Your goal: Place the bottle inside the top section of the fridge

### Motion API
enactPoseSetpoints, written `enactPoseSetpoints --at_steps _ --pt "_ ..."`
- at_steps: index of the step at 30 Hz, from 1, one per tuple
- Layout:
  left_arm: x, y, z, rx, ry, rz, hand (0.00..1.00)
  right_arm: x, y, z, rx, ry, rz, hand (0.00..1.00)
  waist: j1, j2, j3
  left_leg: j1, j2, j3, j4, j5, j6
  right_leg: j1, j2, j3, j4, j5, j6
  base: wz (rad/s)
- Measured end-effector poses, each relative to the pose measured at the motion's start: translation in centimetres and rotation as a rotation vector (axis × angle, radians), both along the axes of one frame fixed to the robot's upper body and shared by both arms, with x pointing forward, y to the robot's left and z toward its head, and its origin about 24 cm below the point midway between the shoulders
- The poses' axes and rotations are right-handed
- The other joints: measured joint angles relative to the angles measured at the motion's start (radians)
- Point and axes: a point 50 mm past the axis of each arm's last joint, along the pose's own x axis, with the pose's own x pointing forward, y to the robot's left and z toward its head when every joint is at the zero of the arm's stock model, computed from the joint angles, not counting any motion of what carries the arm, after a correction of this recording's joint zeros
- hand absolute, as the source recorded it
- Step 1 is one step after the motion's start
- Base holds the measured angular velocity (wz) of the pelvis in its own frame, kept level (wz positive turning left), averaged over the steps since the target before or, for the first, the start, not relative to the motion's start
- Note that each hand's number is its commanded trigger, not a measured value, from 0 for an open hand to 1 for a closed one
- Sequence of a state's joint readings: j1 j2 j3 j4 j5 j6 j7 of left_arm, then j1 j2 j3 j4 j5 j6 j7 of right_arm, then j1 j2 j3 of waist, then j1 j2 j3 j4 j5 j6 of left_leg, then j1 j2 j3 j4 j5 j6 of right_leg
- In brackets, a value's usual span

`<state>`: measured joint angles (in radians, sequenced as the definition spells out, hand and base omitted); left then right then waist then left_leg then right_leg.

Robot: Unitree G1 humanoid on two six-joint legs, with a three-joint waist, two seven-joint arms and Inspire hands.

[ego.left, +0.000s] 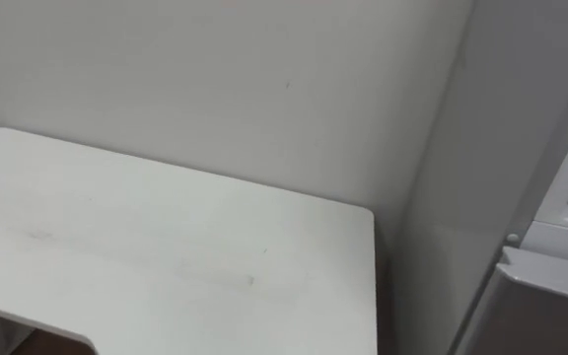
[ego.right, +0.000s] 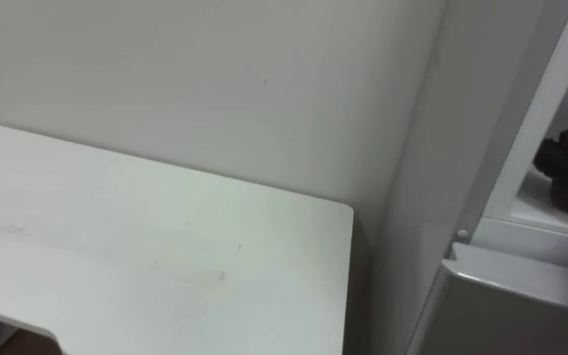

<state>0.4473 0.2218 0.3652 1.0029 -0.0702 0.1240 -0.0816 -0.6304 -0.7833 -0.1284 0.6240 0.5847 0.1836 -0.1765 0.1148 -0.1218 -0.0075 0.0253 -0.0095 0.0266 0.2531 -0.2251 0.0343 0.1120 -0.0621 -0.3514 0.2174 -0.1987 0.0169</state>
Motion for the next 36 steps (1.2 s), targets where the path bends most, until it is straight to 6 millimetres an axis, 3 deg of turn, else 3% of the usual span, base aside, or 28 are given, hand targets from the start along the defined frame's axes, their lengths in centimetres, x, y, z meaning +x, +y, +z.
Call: enactPoseSetpoints --at_steps 1,6,12,18,19,20,25,36 --pt "-0.5 0.0 0.1 -0.001 0.008 0.01 0.0 0.0 -0.1 -0.1 0.004 0.001 -0.006 1.0 0.001 0.008 0.0049 0.004 -0.001 0.0 0.0 0.0 0.0 0.005 0.0 0.0 -0.001 0.0 0.0 0.0" --pt "-1.9 0.3 0.5 0.006 0.042 0.025 0.0 -0.2 -0.6 -0.5 -0.009 0.018 -0.048 1.0 0.02 0.007 0.004 0.0 -0.001 -0.004 0.008 0.0 0.0 0.014 0.001 -0.008 -0.016 0.0 0.0 0.02" --pt "-2.0 1.4 1.0 0.035 0.036 0.029 0.0 -0.6 -1.4 -0.7 -0.023 0.023 -0.115 1.0 0.048 0.016 0.0029 -0.023 -0.002 -0.019 0.033 -0.001 -0.001 0.007 0.002 -0.022 -0.015 0.002 -0.003 0.07" --pt "-1.6 1.1 0.8 0.019 0.046 -0.003 0.0 -0.7 -1.5 -0.5 -0.112 0.006 -0.164 1.0 0.057 0.028 0.0016 -0.087 -0.001 -0.04 0.072 0.001 -0.005 -0.027 0.013 -0.039 -0.016 0.017 -0.017 0.09" --pt "-1.6 1.0 0.8 0.011 0.054 -0.011 0.0 -0.6 -1.6 -0.5 -0.122 0.008 -0.171 0.55 0.058 0.031 0.0009 -0.093 0.0 -0.044 0.076 0.002 -0.007 -0.029 0.014 -0.044 -0.016 0.018 -0.019 0.09" --pt "-1.6 0.9 0.7 0.008 0.059 -0.016 0.0 -0.6 -1.6 -0.5 -0.125 0.009 -0.177 0.01 0.058 0.033 -0.0003 -0.095 0.0 -0.047 0.077 0.002 -0.007 -0.03 0.014 -0.047 -0.016 0.018 -0.019 0.13" --pt "-1.0 1.2 0.7 0.007 0.062 -0.028 0.0 -0.7 -1.9 -0.3 -0.141 -0.005 -0.196 0.0 0.067 0.049 -0.0011 -0.12 0.011 -0.057 0.096 0.002 -0.019 -0.047 0.015 -0.06 -0.017 0.02 -0.023 0.06" --pt "0.6 1.8 0.9 0.023 0.022 -0.064 0.0 -0.4 -1.3 -0.2 -0.138 -0.026 -0.151 0.0 0.071 0.048 -0.0008 -0.117 0.014 -0.038 0.088 0.012 -0.023 -0.052 0.029 -0.034 -0.035 0.02 -0.037 -0.04"
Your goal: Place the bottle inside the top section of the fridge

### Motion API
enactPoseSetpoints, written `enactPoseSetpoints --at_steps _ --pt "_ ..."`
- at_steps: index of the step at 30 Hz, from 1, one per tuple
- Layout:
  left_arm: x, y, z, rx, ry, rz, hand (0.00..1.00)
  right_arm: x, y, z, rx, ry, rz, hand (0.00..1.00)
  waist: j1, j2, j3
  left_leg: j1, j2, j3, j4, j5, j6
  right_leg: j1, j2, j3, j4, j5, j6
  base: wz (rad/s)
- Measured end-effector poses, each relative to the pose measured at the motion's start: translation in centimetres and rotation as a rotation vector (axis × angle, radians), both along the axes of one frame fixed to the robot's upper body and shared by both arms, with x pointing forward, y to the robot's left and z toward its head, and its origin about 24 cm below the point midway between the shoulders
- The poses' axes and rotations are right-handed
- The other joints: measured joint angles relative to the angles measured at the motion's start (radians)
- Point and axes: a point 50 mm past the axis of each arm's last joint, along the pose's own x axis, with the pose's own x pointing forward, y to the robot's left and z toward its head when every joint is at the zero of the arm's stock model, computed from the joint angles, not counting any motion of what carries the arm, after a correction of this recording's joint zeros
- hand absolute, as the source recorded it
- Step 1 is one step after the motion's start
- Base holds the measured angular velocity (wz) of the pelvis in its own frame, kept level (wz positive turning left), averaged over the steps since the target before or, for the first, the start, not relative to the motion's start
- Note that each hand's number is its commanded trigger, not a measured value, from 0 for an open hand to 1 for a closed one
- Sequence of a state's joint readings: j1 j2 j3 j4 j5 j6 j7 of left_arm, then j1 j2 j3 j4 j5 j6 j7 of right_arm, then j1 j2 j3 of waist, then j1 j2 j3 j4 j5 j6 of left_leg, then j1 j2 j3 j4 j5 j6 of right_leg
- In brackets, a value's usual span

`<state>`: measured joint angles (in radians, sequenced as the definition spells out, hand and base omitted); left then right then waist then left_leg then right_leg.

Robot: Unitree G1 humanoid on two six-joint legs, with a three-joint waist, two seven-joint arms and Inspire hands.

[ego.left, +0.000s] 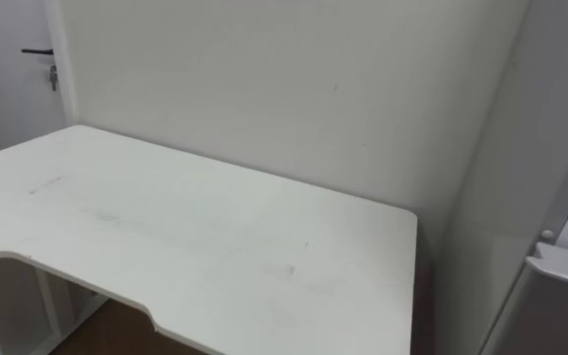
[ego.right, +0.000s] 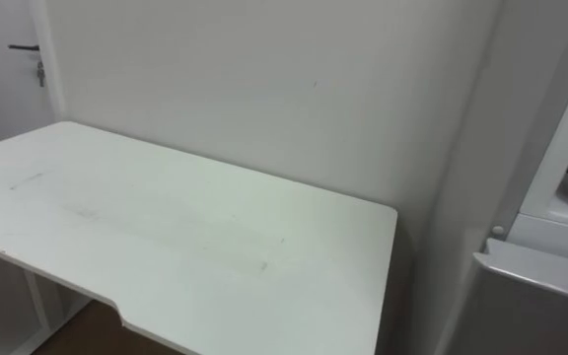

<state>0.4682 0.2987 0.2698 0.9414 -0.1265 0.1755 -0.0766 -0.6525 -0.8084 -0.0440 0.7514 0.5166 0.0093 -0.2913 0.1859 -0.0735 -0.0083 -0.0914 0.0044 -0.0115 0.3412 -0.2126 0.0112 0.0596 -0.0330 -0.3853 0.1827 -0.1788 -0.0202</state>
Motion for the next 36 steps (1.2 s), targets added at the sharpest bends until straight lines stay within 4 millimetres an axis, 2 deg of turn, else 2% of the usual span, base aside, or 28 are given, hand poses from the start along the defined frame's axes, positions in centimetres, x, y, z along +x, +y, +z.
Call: enactPoseSetpoints --at_steps 6,17,21,26,36 --pt "-0.1 -0.2 -0.1 -0.006 0.001 0.003 0.0 -0.3 0.3 -1.1 -0.025 0.03 0.05 0.0 -0.008 -0.006 0.0011 0.056 -0.002 0.006 -0.027 0.002 0.0 0.054 -0.002 0.001 -0.026 0.002 0.003 -0.01" --pt "1.0 -0.7 -0.5 -0.016 -0.029 0.001 0.0 -0.3 0.5 -1.1 -0.037 0.042 0.157 0.0 -0.02 -0.014 0.0011 0.072 -0.001 0.012 -0.039 0.001 -0.002 0.068 -0.001 0.002 -0.032 0.001 0.003 0.0" --pt "0.8 -0.7 -0.5 -0.016 -0.022 0.004 0.0 -0.8 0.1 -1.6 0.005 0.031 0.162 0.0 -0.016 -0.019 0.003 0.099 -0.002 0.013 -0.052 0.001 -0.002 0.088 -0.002 0.003 -0.034 0.0 0.005 0.0" --pt "0.5 -0.7 -0.5 -0.018 -0.016 0.011 0.0 -1.5 0.2 -1.6 0.069 -0.022 0.188 0.0 -0.015 -0.025 0.0031 0.12 -0.001 0.032 -0.075 0.001 -0.002 0.1 -0.001 0.024 -0.047 -0.004 0.007 -0.09" --pt "1.0 -0.7 -0.6 -0.016 -0.027 -0.005 0.0 -1.6 1.2 -1.3 0.073 -0.054 0.255 0.0 -0.049 -0.032 0.0034 0.139 0.001 0.051 -0.105 0.0 0.0 0.099 0.0 0.044 -0.03 -0.004 0.009 -0.05"
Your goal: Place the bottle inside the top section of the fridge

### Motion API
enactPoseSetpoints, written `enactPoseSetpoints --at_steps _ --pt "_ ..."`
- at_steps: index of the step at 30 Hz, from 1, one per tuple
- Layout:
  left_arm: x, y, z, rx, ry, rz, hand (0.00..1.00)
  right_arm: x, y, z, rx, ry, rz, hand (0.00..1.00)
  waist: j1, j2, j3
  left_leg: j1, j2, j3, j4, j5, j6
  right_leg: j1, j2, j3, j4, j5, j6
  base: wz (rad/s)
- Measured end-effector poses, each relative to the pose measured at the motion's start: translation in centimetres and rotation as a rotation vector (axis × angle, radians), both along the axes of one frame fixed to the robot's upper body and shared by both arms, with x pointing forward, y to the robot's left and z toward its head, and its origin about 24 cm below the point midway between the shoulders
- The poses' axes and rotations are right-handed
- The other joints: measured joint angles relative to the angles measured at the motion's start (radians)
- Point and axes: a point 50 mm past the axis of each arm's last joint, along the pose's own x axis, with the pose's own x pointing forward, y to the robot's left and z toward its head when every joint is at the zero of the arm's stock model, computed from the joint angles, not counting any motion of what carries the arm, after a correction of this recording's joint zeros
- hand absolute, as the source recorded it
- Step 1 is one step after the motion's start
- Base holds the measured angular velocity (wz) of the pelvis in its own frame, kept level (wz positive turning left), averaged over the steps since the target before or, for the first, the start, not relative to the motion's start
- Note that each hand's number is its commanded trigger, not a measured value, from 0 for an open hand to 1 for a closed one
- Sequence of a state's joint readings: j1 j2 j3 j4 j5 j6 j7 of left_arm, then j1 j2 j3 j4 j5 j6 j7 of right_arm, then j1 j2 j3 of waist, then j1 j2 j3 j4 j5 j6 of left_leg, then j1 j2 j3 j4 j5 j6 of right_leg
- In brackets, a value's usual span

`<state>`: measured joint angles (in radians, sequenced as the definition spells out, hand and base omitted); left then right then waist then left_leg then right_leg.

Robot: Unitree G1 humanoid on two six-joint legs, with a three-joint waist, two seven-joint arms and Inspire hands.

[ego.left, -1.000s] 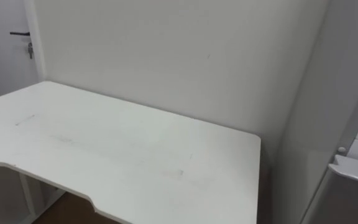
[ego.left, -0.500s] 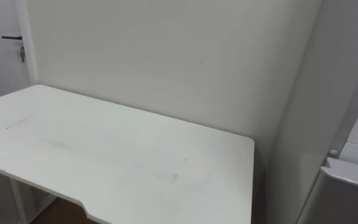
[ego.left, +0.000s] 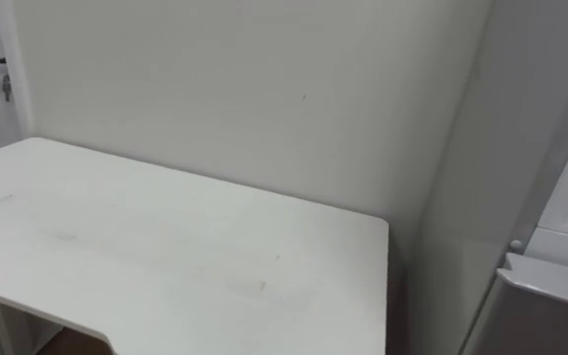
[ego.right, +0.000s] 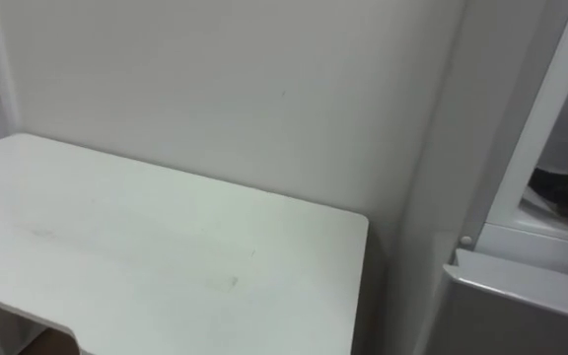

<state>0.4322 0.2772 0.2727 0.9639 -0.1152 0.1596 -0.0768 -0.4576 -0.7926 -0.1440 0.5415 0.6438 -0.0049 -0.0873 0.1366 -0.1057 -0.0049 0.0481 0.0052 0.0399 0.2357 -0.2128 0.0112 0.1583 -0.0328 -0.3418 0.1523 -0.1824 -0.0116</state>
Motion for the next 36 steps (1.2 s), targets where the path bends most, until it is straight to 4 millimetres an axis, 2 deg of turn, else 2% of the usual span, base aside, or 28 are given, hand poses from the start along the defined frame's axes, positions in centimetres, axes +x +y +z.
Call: enactPoseSetpoints --at_steps 4,11,16,19,30,33,36 --pt "0.5 0.0 -0.1 0.002 -0.015 -0.007 0.0 0.0 0.0 -0.1 0.007 -0.002 0.022 0.0 -0.011 -0.004 -0.0004 -0.001 0.001 -0.001 0.0 -0.001 0.001 0.0 -0.001 0.001 -0.001 0.0 0.0 0.0" --pt "0.2 0.1 -0.1 0.009 0.014 -0.047 0.0 -0.5 -0.2 0.0 -0.003 0.001 0.041 0.0 -0.026 -0.001 -0.0016 -0.003 0.003 0.001 0.003 -0.001 0.002 -0.001 -0.001 0.007 -0.001 0.001 0.002 -0.01" --pt "-0.5 -0.1 -0.1 0.004 0.042 -0.042 0.0 -0.7 0.0 0.1 -0.012 -0.006 0.051 0.0 -0.035 0.015 -0.0078 0.003 0.003 0.009 0.002 -0.001 0.003 0.001 -0.002 0.017 0.001 0.002 0.003 -0.05" --pt "-0.7 -0.1 -0.1 0.002 0.048 -0.038 0.0 -0.8 0.0 -0.1 -0.008 -0.005 0.048 0.0 -0.037 0.023 -0.0074 0.014 0.004 0.016 -0.001 -0.001 0.003 0.007 -0.001 0.026 0.002 0.002 0.003 -0.08" --pt "-0.7 -0.3 -0.2 -0.005 0.026 -0.005 0.0 -2.1 0.4 -0.7 0.015 -0.02 -0.072 0.0 -0.085 0.016 -0.0076 0.015 -0.002 0.029 -0.001 -0.002 0.004 0.002 -0.002 0.039 0.0 0.0 0.004 -0.03" --pt "-0.7 -0.7 -0.3 -0.014 0.025 -0.008 0.0 -2.5 1.0 -0.2 0.055 -0.086 -0.121 0.0 -0.108 0.023 -0.0014 0.016 -0.002 0.032 -0.004 -0.002 0.004 -0.003 -0.002 0.041 0.0 0.0 0.005 -0.03" --pt "-0.6 -0.9 -0.4 -0.013 0.008 -0.02 0.0 -3.5 1.6 0.4 0.016 -0.134 -0.16 0.0 -0.11 0.03 0.0011 0.017 0.0 0.044 -0.003 -0.002 0.004 -0.015 0.0 0.053 0.003 -0.001 0.005 -0.13"
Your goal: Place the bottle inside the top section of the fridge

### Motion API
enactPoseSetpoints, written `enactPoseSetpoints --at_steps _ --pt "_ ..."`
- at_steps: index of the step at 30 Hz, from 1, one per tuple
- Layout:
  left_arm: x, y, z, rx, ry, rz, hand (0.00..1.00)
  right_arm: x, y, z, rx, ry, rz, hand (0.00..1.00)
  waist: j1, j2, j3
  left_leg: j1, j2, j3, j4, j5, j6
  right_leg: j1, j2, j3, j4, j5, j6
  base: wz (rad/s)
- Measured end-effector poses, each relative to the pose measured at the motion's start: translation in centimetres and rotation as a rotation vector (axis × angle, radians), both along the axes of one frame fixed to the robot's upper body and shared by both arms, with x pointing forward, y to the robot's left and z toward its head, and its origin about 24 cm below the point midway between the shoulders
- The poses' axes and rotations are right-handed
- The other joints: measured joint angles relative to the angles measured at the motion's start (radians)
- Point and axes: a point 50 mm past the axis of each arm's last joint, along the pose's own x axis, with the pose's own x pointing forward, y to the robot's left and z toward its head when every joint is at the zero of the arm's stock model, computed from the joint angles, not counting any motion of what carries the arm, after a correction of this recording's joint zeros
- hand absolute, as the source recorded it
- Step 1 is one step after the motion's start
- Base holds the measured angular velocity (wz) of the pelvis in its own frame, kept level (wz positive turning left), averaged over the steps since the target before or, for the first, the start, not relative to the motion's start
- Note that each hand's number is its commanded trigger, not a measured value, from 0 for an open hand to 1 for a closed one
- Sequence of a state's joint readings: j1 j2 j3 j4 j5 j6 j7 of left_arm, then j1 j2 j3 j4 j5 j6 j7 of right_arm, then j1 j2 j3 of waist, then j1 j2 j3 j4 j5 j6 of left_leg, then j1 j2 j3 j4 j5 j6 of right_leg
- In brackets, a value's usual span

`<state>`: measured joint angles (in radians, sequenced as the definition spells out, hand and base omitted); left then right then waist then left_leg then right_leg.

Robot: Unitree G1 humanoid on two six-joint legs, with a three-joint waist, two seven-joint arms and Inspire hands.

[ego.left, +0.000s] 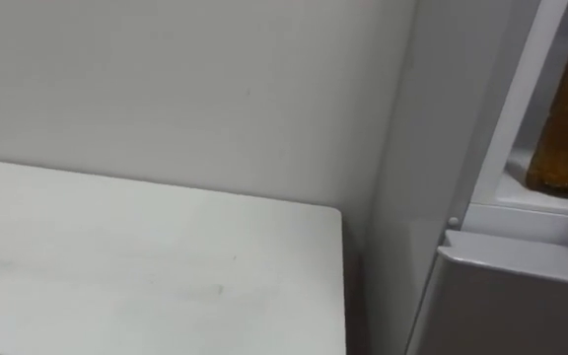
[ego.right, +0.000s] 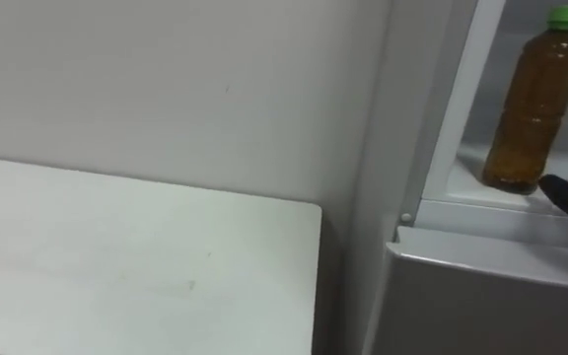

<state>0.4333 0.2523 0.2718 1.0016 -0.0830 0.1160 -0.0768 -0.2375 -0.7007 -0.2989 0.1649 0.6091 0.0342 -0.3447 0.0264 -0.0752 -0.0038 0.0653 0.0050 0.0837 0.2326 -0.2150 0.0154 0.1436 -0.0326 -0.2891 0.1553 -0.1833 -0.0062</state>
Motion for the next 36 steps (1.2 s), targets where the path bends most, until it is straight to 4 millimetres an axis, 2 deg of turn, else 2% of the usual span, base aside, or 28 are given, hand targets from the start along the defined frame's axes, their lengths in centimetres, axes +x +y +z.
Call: enactPoseSetpoints --at_steps 4,9,11,13,18,20,23,24,25,29,31,34,35,36 --pt "0.5 -0.6 -0.3 -0.011 -0.02 -0.011 0.0 -1.1 1.6 1.3 -0.105 -0.068 -0.046 0.0 0.0 0.022 0.0039 0.01 0.003 0.029 -0.014 0.0 0.0 -0.022 0.001 0.03 0.015 0.0 0.0 -0.23" --pt "0.5 -1.0 -0.5 -0.019 -0.03 -0.026 0.0 -2.6 4.2 0.8 -0.192 -0.146 -0.068 0.0 -0.002 0.026 0.0051 0.017 0.005 0.052 -0.027 0.0 0.0 -0.026 0.002 0.052 0.013 -0.002 0.0 -0.13" --pt "0.7 -1.5 -0.7 -0.03 -0.036 -0.031 0.0 -3.5 4.9 0.3 -0.235 -0.151 -0.088 0.0 -0.007 0.025 0.0032 0.015 0.003 0.053 -0.03 -0.001 0.002 -0.03 0.0 0.054 0.014 -0.003 0.003 -0.05" --pt "0.7 -1.9 -0.9 -0.044 -0.031 -0.041 0.0 -4.7 5.8 -0.1 -0.325 -0.138 -0.097 0.0 -0.006 0.034 -0.0018 0.016 0.003 0.057 -0.031 -0.001 0.003 -0.037 0.0 0.064 0.017 -0.004 0.004 -0.06" --pt "0.8 -2.2 -1.0 -0.048 -0.041 -0.053 0.0 -5.8 6.7 0.2 -0.476 -0.181 -0.155 0.0 -0.017 0.043 -0.0014 0.019 0.005 0.069 -0.037 -0.001 0.003 -0.042 0.002 0.074 0.026 -0.004 0.004 -0.08" --pt "0.7 -2.4 -1.2 -0.056 -0.035 -0.07 0.0 -6.1 7.2 0.1 -0.529 -0.195 -0.197 0.0 -0.019 0.046 0.0013 0.021 0.007 0.074 -0.038 -0.002 0.002 -0.041 0.003 0.08 0.035 -0.004 0.004 -0.09" --pt "1.1 -3.0 -1.5 -0.078 -0.02 -0.102 0.0 -6.8 8.5 -0.4 -0.59 -0.221 -0.219 0.0 -0.017 0.065 0.0098 0.023 0.019 0.083 -0.034 -0.013 0.001 -0.055 0.007 0.098 0.047 -0.005 0.005 -0.18" --pt "1.4 -3.1 -1.6 -0.083 -0.022 -0.115 0.0 -7.1 8.8 -1.1 -0.587 -0.214 -0.219 0.0 -0.019 0.069 0.007 0.018 0.019 0.083 -0.028 -0.017 0.002 -0.057 0.006 0.102 0.048 -0.007 0.005 -0.07" --pt "1.7 -3.2 -1.6 -0.087 -0.027 -0.127 0.0 -7.4 9.0 -2.1 -0.57 -0.183 -0.216 0.0 -0.018 0.065 0.0087 0.019 0.018 0.086 -0.027 -0.017 0.002 -0.057 0.006 0.11 0.048 -0.009 0.005 -0.07" --pt "2.4 -3.4 -1.8 -0.092 -0.032 -0.164 0.0 -8.4 9.8 -4.9 -0.501 -0.082 -0.191 0.0 -0.02 0.073 0.0053 0.019 0.019 0.105 -0.025 -0.018 0.004 -0.061 0.005 0.111 0.05 -0.01 0.005 -0.09" --pt "2.9 -3.4 -1.8 -0.088 -0.042 -0.205 0.0 -9.1 9.9 -7.0 -0.468 -0.018 -0.186 0.0 -0.026 0.074 0.0052 0.027 0.018 0.107 -0.019 -0.019 0.004 -0.059 0.004 0.111 0.051 -0.01 0.005 -0.04" --pt "3.7 -3.6 -1.9 -0.094 -0.055 -0.234 0.0 -9.1 9.9 -10.1 -0.442 0.114 -0.16 0.0 -0.022 0.074 0.0051 0.028 0.018 0.127 -0.018 -0.022 0.005 -0.076 0.001 0.125 0.08 -0.021 0.004 -0.15" --pt "3.9 -3.7 -1.9 -0.095 -0.057 -0.242 0.0 -9.1 10.0 -10.6 -0.436 0.133 -0.154 0.0 -0.023 0.076 0.006 0.026 0.018 0.128 -0.016 -0.023 0.005 -0.079 0.0 0.125 0.084 -0.024 0.004 -0.09" --pt "4.3 -3.8 -2.0 -0.099 -0.065 -0.255 0.0 -9.1 9.9 -11.5 -0.426 0.171 -0.15 0.0 -0.03 0.079 0.0022 0.026 0.019 0.128 -0.012 -0.024 0.006 -0.079 -0.001 0.125 0.084 -0.024 0.005 0.0"
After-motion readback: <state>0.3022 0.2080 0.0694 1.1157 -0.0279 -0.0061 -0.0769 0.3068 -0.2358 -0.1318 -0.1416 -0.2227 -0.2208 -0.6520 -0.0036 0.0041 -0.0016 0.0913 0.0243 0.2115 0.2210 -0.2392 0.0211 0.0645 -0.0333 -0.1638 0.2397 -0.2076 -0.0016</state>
